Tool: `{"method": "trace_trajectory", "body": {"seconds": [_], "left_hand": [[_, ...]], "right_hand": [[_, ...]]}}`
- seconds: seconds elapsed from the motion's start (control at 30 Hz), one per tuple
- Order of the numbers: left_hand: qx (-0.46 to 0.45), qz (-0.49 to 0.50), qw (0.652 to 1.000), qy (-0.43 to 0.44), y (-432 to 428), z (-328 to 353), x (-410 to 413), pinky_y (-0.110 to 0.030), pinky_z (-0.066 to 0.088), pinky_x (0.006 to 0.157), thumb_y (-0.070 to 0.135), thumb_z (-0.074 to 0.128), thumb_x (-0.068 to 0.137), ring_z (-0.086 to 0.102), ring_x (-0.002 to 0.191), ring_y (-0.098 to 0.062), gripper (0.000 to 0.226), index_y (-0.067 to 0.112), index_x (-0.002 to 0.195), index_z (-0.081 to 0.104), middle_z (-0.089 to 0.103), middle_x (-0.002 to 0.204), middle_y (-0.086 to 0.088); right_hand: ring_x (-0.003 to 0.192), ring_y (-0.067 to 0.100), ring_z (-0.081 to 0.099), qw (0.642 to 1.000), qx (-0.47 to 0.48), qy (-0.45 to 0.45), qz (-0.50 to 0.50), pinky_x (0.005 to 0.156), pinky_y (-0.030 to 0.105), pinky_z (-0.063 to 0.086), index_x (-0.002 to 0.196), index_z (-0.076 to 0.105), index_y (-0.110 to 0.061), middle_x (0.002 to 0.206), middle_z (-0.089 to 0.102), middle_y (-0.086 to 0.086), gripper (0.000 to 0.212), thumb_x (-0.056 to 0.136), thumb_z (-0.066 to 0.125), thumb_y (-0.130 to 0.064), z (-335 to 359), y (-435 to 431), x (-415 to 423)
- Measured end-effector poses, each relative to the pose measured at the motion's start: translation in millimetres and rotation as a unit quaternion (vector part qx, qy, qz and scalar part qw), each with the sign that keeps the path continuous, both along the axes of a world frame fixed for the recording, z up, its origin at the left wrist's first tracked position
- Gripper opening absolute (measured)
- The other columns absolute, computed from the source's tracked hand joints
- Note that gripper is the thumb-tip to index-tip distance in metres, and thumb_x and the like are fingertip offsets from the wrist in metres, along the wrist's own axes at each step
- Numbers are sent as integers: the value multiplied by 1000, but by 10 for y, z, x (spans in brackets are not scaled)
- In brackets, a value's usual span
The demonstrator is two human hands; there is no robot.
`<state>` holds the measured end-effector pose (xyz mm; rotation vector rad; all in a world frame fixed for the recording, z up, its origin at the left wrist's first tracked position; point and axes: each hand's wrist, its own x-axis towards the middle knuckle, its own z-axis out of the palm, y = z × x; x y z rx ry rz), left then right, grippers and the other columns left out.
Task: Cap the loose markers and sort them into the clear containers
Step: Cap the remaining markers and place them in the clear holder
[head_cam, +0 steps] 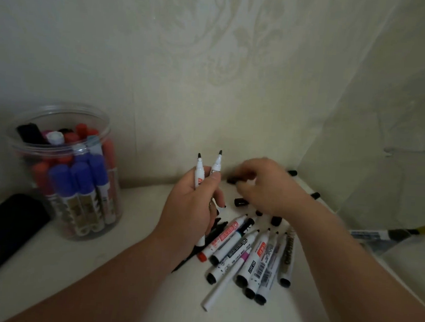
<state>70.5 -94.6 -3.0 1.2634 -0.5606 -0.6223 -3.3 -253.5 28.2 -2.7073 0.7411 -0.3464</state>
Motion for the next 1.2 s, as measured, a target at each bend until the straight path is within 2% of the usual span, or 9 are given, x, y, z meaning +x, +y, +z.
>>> {"method": "trace_trajectory", "body": {"seconds": [0.07,0.13,0.2,0.3,0.5,0.67,0.77,0.93,1.2], "left_hand": [[13,-23,999,-34,27,21,-19,-27,29,41,37,53,102,35,44,-22,22,19,101,66,61,68,-15],[17,-54,996,-70,53,42,-62,-27,31,42,40,54,101,36,44,-22,19,30,100,70,64,71,-19],[27,-73,991,-110,67,42,-105,-24,36,43,37,56,100,40,43,-15,16,34,100,72,66,64,-6],[53,-76,978,-187,67,7,-149,-23,45,52,33,59,99,45,42,-6,15,33,96,74,59,51,10],[62,-80,968,-230,94,1,-162,-18,46,53,37,60,97,49,48,-2,18,40,106,75,60,58,10],[66,-71,966,-239,94,15,-159,-18,44,50,40,59,97,47,45,-1,20,41,81,71,57,54,7],[61,-69,967,-236,88,27,-162,-17,43,50,40,59,97,46,44,-2,28,42,70,68,55,52,6],[65,-68,965,-245,82,44,-170,-15,42,48,41,62,94,45,42,-4,31,45,64,67,52,49,2],[73,-73,965,-242,112,12,-152,-13,41,47,39,65,92,50,46,-1,13,44,101,74,66,62,-3]], "right_hand": [[60,4,54,975,134,-171,-40,59,20,43,94,72,-15,72,61,-4,11,92,60,-15,105,5,-179],[52,16,43,913,304,-272,-30,50,24,35,93,68,-4,62,48,8,15,98,57,-13,189,3,-382],[51,19,34,859,401,-317,21,48,28,29,92,65,2,59,39,10,14,95,60,-11,199,-24,-511],[47,16,34,831,445,-326,72,46,26,25,89,64,4,57,38,8,14,81,64,-7,194,-68,-587],[45,17,33,841,442,-293,109,46,25,23,81,69,1,50,41,11,13,76,71,-10,225,-51,-625],[44,19,36,840,442,-299,105,46,27,21,83,67,2,50,44,13,14,77,71,-10,238,-54,-623],[47,20,37,824,457,-310,125,48,34,18,84,67,4,57,45,15,34,68,86,-20,260,-63,-629],[45,18,47,877,391,-242,141,41,22,34,84,71,-2,55,55,12,12,81,78,-11,264,72,-608],[45,22,57,907,368,-156,131,45,30,50,91,72,5,59,66,10,30,72,74,-18,374,115,-659]]}}
